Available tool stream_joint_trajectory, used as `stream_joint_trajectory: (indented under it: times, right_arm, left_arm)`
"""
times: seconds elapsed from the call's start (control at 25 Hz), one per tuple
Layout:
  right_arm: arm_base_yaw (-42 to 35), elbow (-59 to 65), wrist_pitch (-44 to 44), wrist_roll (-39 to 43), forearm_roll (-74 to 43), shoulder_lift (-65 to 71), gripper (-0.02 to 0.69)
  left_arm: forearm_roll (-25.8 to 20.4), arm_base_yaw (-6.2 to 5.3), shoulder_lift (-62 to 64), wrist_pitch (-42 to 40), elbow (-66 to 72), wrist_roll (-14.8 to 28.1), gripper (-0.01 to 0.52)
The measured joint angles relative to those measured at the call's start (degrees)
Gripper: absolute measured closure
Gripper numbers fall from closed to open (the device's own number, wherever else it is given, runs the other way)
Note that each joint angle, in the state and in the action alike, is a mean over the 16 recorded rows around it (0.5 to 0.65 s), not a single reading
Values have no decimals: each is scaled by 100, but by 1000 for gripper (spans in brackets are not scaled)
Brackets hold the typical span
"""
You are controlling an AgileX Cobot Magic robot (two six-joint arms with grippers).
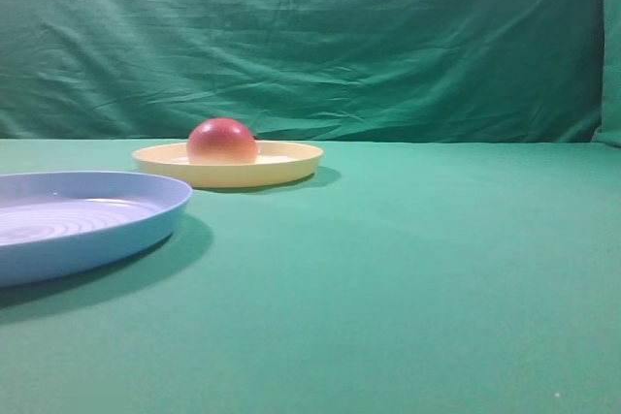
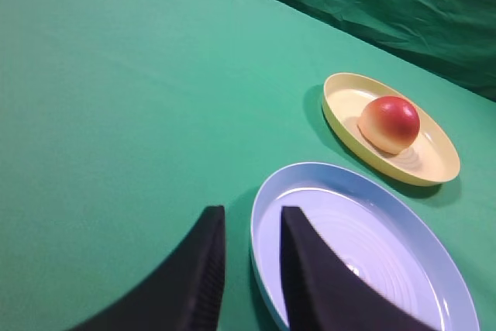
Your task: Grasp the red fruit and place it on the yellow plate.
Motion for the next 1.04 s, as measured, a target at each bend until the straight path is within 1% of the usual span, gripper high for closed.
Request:
stream_joint_trajectory:
  times: [1.04]
  right_arm:
    - [-4,11,91,0,0,-6,665]
  left_arm:
    - [0,0,0,0,0,0,357]
